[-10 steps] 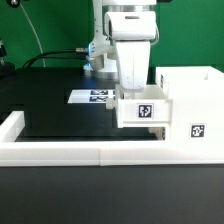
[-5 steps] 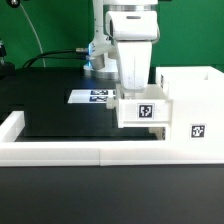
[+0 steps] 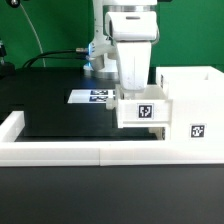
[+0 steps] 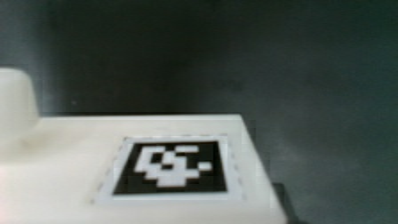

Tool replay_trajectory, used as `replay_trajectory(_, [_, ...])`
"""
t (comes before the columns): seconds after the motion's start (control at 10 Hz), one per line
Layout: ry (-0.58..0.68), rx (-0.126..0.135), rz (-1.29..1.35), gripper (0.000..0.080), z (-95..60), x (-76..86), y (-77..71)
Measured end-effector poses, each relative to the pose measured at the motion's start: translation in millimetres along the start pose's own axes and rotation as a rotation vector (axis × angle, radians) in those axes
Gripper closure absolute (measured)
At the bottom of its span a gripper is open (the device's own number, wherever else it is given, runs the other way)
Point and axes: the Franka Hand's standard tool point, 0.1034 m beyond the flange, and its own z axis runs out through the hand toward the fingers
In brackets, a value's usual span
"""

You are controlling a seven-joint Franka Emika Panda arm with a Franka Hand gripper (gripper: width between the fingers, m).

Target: Assemble drawer

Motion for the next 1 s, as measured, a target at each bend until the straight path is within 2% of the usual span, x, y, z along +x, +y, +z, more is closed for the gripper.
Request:
replay_trajectory(0.1, [-0.001, 0.000, 0.002, 0.0757, 0.0, 1.1, 0.0])
replay_trajectory(0.3, [-0.001, -0.003, -0.017, 0.0757, -1.0, 17.0, 0.8])
replay_trajectory(1.0, [0.001, -0.007, -0.011, 0.0749, -0.8, 14.4, 1.2])
